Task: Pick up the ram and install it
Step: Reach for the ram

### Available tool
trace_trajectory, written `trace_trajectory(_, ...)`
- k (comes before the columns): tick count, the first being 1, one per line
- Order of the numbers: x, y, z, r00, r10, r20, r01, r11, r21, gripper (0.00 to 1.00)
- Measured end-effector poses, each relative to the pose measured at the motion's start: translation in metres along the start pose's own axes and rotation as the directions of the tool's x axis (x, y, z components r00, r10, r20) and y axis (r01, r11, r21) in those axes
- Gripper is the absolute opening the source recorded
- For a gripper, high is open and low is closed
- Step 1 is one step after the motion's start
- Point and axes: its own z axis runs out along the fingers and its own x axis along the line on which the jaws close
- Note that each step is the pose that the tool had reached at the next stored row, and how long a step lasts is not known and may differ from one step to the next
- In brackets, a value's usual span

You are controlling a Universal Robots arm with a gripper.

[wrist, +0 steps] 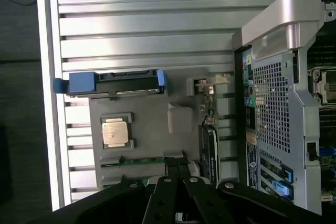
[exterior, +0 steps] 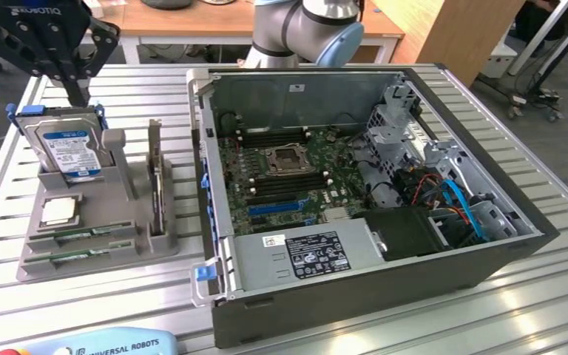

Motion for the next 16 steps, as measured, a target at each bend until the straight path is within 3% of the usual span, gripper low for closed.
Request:
trace_trajectory(10, 0.020, -0.0015, -0.0005, 1.0000, 0.000, 0.0000, 0.000, 1.0000, 0.0000, 0.10)
trace_trajectory(16, 0.021, -0.0016, -0.0005, 1.0000, 0.000, 0.0000, 0.000, 1.0000, 0.0001, 0.10)
